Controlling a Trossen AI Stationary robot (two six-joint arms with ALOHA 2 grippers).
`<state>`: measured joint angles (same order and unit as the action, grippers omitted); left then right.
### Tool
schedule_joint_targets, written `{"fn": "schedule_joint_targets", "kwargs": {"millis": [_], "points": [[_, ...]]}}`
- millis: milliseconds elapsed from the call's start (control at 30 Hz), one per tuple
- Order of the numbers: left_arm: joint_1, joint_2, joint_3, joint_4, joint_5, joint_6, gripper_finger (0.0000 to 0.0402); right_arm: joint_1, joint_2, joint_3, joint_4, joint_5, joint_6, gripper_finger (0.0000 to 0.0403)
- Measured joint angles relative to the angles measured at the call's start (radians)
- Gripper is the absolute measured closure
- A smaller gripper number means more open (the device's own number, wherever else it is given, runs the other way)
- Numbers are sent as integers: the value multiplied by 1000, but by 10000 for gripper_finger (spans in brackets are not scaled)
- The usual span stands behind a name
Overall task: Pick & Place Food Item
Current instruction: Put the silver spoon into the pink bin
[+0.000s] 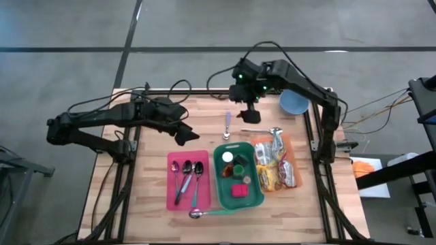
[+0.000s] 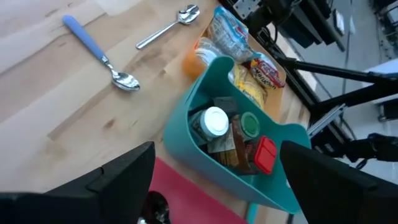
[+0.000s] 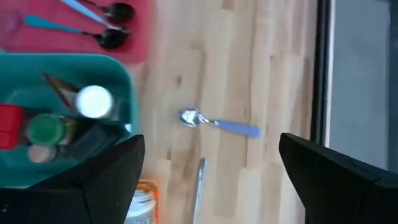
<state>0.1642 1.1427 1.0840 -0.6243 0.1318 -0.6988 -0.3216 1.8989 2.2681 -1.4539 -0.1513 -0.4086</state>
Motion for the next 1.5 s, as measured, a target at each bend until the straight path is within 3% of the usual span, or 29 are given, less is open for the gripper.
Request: {"fn": "schedule_joint_targets", "kwargs": {"millis": [200,400,633,1000,1167,1500], "points": [[0,0,0,0,11,-17,55,-74,74,0,-7,14,130,34],[0,0,0,-1,56,-21,55,-139,161,0,-42,31,432,34],[0,0,0,-7,68,8,55,-171,198,-29,-115,45,518,34],[0,0,-4,-12,113,207,55,-191,121,-318,-95,47,540,35],[0,-1,-10,-34,114,318,55,-193,78,-474,-20,-1,545,35],[15,0,-10,-27,105,326,55,-226,-20,-756,137,-6,626,34]]}}
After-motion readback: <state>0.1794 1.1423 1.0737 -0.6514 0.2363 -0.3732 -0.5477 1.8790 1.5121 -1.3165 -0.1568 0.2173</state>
